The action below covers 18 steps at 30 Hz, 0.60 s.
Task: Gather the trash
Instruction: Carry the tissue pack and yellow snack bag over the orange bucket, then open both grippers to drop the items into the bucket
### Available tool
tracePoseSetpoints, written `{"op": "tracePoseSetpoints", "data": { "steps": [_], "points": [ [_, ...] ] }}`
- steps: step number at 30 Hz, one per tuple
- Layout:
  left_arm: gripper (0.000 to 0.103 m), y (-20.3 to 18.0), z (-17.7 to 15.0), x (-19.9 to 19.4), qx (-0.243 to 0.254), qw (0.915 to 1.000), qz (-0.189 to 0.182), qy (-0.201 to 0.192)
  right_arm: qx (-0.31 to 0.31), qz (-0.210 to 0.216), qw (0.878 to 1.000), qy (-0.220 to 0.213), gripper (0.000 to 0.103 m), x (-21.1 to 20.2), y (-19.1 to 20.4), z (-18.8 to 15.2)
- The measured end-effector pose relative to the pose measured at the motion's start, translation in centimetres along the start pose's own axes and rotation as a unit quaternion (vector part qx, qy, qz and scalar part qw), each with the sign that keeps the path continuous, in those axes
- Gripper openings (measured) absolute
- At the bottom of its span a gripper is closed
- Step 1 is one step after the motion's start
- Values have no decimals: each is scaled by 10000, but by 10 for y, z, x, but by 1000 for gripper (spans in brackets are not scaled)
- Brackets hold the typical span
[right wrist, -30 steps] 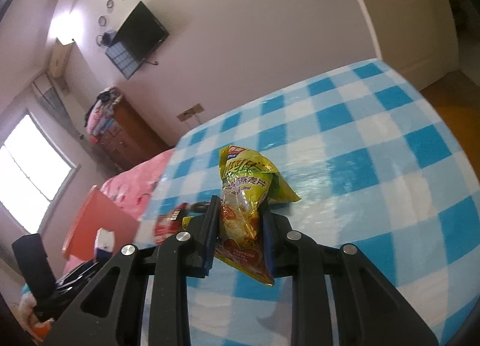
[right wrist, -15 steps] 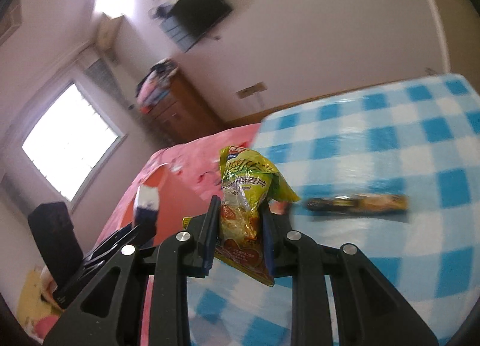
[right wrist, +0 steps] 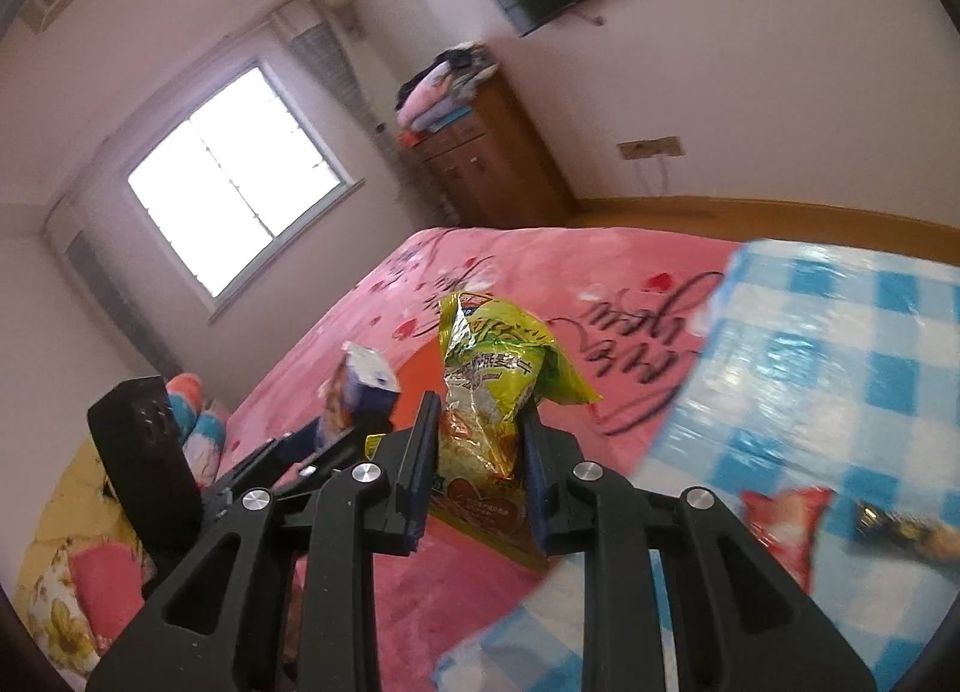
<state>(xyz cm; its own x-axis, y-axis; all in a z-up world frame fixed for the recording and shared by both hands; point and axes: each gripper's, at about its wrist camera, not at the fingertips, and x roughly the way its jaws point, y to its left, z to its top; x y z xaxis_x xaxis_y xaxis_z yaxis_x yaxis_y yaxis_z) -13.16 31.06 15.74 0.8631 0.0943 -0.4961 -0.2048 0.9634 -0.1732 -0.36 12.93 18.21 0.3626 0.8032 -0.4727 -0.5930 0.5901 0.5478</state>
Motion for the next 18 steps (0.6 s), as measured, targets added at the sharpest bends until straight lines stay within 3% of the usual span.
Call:
{"op": "tracePoseSetpoints", "data": {
  "steps": [9, 13, 18],
  "points": [
    [72, 29, -3, 26, -334, 9982, 427, 251, -160, 38, 9992, 366, 30, 68, 20, 14],
    [83, 28, -8, 33, -380, 9970, 589, 315, 185, 130, 9992, 320, 53, 72, 5, 15],
    [89, 27, -11, 33, -351, 9963, 725, 300, 250, 6, 9997, 61, 66, 51, -3, 11]
  ]
}}
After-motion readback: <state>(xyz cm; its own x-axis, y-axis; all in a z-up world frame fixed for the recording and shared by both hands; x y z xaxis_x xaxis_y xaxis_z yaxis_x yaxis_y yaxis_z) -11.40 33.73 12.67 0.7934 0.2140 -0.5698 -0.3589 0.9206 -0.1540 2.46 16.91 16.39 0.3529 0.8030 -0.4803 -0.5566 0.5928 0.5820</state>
